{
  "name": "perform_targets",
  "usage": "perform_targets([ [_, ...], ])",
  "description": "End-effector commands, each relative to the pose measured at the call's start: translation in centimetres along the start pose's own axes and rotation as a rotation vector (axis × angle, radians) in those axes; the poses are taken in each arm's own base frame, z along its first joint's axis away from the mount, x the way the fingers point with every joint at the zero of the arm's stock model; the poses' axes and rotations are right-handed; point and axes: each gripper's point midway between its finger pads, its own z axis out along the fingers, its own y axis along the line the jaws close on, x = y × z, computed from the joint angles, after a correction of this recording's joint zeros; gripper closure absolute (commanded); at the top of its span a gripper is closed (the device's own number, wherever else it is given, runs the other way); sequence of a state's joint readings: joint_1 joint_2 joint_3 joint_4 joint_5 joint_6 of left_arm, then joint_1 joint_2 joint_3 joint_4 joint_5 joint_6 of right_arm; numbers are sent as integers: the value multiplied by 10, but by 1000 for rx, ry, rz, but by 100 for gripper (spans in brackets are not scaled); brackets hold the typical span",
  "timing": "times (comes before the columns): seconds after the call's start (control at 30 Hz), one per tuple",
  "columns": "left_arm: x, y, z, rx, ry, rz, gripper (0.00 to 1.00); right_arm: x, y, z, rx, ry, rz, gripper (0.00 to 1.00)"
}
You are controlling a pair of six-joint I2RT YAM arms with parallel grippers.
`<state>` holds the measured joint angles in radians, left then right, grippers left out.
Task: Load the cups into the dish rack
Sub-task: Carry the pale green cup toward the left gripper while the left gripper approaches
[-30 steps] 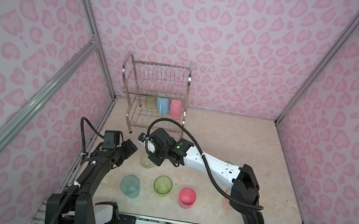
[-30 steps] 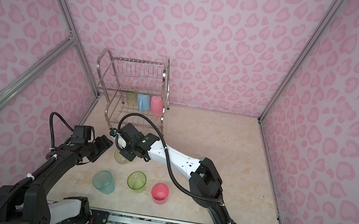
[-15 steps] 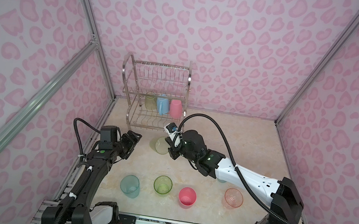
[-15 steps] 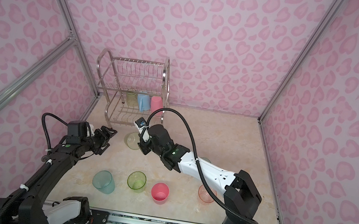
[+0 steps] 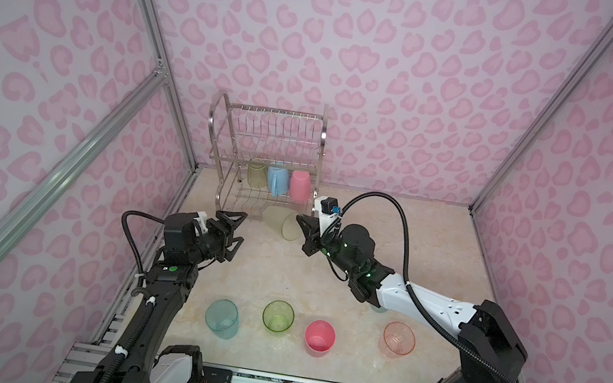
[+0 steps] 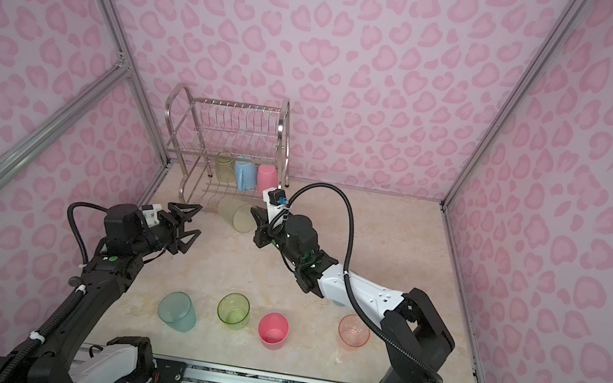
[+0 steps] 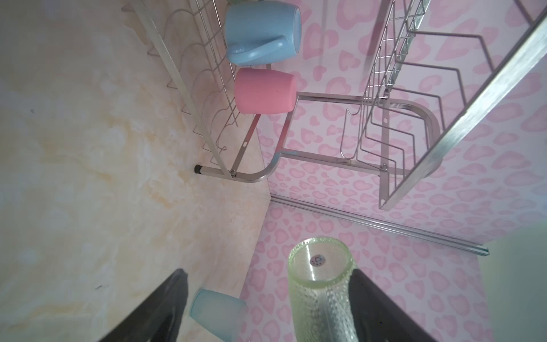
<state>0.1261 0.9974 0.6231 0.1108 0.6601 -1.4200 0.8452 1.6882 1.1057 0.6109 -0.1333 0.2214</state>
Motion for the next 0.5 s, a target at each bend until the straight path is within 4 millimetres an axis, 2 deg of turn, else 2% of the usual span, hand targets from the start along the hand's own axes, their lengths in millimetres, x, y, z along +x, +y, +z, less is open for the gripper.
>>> perform_targets([
  [0.0,8,-36,-4,152,49,-38,13,-27,13,2,-82,-127,56,100],
  [0.27,21,-62,-2,243,113,-61,12,-19,16,17,-137,-126,124,100],
  [0.47,30,-65,7,250,148,-66,12,-16,20,24,-169,-113,144,100],
])
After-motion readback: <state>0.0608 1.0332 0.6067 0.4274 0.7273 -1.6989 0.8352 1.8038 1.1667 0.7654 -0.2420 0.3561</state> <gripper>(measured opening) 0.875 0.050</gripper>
